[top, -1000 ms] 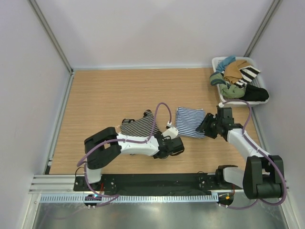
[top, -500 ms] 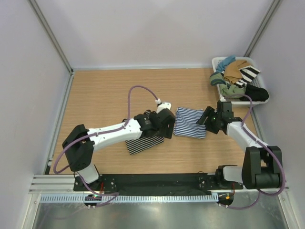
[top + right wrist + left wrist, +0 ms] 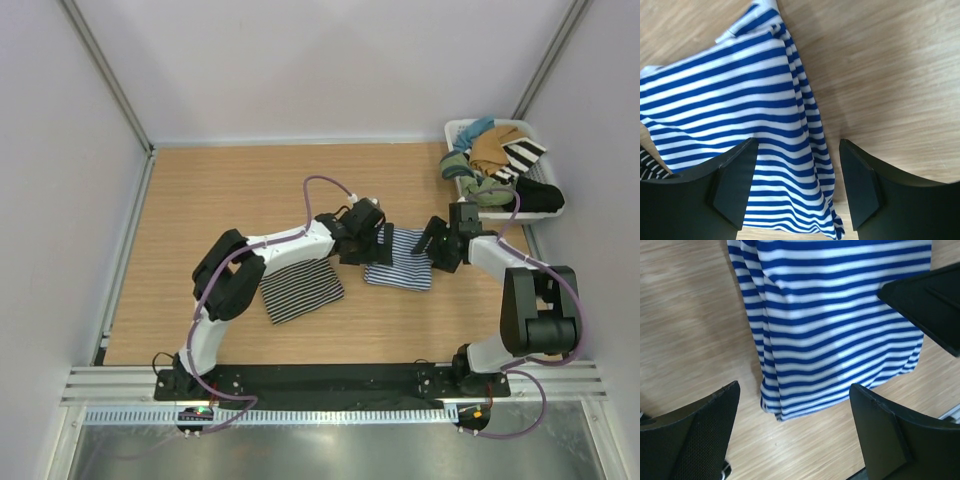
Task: Fold and stack the tank tops
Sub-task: Neatly place the folded tank top to the corner
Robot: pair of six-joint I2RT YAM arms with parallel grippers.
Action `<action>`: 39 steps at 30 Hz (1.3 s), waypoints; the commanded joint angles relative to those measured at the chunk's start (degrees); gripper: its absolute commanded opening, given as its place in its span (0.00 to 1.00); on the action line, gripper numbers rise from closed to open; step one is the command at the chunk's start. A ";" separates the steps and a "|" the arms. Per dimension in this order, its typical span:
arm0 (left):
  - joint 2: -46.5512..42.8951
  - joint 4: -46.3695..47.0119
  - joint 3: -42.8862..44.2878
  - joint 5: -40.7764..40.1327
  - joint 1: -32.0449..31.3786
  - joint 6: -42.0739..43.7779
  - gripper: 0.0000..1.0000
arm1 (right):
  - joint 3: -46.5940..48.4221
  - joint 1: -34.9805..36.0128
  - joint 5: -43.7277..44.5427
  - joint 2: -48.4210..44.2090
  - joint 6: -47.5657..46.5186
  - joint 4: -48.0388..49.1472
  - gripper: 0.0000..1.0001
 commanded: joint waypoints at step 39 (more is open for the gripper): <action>5.53 4.32 4.76 5.42 5.14 -6.27 0.00 | 0.37 -1.08 -18.39 0.65 1.71 8.98 0.01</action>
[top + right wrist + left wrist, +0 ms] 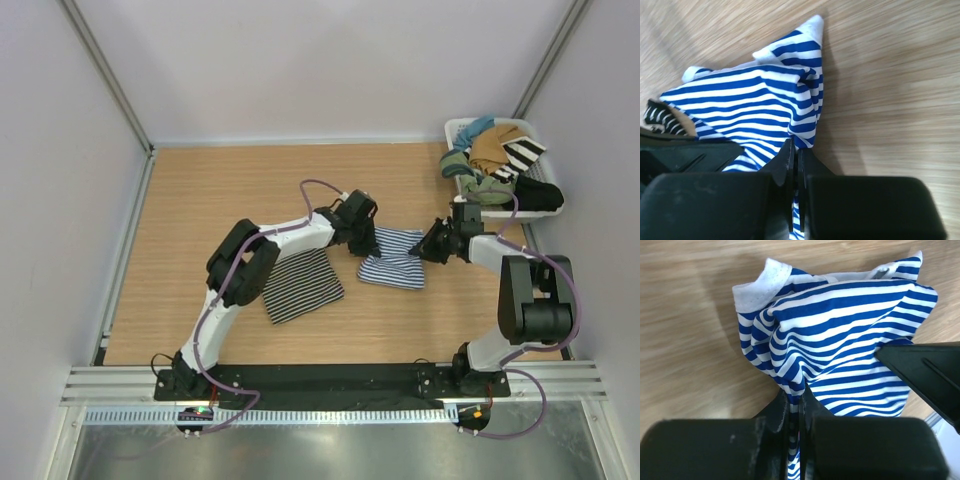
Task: Fold and stack the tank tops
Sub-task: Neatly place the folded tank top to the corner
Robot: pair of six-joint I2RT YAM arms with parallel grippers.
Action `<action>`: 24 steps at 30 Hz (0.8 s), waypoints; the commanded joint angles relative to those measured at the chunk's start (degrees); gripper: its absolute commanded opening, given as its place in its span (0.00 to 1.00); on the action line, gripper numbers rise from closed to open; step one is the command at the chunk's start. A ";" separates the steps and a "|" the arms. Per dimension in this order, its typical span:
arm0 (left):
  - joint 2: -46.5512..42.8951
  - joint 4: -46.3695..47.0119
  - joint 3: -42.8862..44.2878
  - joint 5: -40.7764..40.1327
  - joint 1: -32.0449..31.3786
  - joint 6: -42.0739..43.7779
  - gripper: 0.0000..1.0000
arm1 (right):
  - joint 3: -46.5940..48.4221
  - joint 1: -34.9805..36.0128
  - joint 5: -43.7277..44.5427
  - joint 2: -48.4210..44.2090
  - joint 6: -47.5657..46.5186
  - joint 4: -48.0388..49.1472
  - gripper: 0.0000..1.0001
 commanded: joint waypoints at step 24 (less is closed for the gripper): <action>-40.11 -11.46 -24.08 -13.36 3.08 2.28 0.00 | 17.02 19.68 -9.14 -6.07 3.10 -8.49 0.01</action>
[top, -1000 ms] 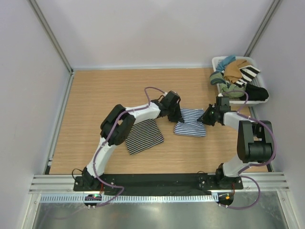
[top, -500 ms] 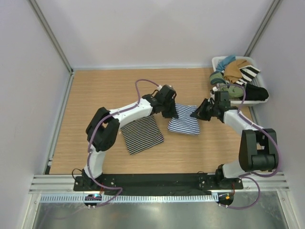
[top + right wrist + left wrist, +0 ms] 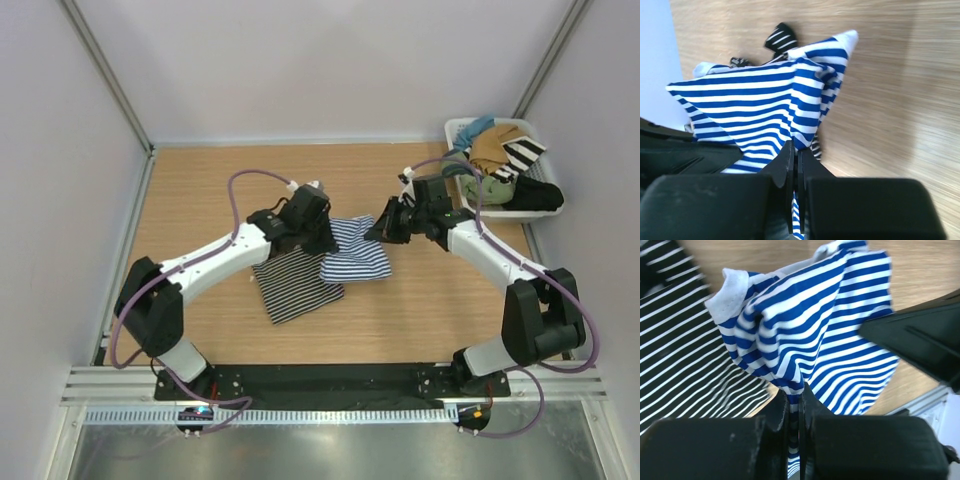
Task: Fold and stack the tank tops
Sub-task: Neatly place the folded tank top to the corner
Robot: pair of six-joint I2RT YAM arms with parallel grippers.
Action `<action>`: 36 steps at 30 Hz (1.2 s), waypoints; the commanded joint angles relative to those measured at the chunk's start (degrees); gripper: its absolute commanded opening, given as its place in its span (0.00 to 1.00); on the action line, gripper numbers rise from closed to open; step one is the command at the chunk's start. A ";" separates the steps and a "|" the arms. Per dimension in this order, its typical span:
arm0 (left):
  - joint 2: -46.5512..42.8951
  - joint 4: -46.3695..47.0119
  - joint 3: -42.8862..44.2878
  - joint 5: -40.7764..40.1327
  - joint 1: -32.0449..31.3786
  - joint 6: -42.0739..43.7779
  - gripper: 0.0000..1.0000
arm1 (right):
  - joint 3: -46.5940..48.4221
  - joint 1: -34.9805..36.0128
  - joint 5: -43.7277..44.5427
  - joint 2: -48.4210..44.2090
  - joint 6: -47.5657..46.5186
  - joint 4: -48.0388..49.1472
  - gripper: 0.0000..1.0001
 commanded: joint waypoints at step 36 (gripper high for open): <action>-34.71 10.58 -46.65 -8.79 9.75 -9.33 0.00 | 12.94 22.05 4.74 18.71 3.57 11.74 0.01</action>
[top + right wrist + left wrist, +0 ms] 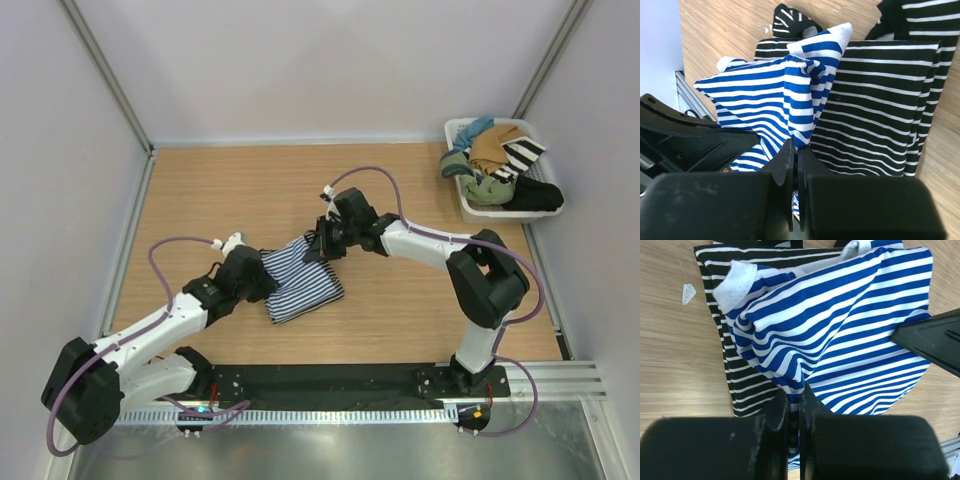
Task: Fold and stack the tank tops
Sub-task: Neatly place the folded tank top to the corner
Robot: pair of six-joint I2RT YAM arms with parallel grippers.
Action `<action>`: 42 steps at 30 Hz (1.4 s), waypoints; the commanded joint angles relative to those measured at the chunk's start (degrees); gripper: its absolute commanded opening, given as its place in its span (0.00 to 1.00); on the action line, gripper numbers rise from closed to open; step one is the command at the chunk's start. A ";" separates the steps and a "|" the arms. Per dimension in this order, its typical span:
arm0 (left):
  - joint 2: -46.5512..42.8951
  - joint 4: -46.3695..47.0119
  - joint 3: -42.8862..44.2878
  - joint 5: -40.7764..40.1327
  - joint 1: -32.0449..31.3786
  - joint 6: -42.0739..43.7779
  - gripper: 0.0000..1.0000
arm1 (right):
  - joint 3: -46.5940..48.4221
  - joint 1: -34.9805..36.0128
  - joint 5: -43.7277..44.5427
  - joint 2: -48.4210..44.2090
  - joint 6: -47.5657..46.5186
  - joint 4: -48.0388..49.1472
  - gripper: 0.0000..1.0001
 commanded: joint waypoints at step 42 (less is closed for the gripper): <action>-3.18 -8.37 9.57 5.03 3.98 5.12 0.31 | 0.66 3.09 -8.29 -6.42 -3.62 -2.19 0.05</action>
